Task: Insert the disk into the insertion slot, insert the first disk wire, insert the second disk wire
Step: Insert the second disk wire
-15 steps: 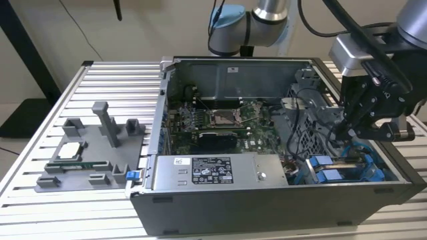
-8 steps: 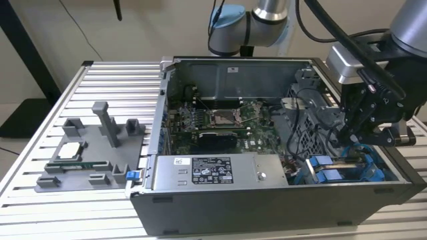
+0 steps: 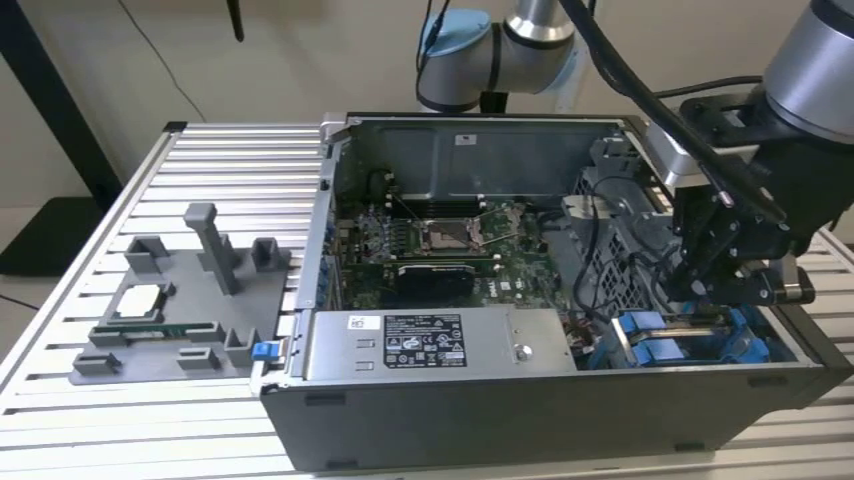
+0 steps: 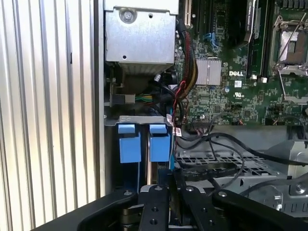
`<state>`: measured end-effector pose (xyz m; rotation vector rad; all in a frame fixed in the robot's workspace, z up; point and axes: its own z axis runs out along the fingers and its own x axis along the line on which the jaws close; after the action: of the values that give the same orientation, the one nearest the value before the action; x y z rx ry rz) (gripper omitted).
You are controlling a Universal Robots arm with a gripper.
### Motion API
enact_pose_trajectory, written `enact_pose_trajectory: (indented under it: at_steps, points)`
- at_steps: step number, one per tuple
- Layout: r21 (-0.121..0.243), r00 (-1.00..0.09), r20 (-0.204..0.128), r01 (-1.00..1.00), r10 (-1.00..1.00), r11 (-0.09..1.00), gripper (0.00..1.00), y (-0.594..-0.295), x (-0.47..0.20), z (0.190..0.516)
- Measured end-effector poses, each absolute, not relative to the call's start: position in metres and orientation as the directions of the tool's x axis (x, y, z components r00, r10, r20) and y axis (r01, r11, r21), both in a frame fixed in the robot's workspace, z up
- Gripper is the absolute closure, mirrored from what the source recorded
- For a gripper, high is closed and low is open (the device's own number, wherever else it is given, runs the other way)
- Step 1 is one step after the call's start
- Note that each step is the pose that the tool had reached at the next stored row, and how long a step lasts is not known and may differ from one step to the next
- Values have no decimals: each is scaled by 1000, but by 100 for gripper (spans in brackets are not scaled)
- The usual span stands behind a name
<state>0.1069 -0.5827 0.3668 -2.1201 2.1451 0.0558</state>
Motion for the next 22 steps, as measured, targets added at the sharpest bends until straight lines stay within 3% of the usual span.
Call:
enact_pose_trajectory:
  at_steps: [22]
  points:
    - [-53,-26,-128,-998,-991,33,100,-584,123,356]
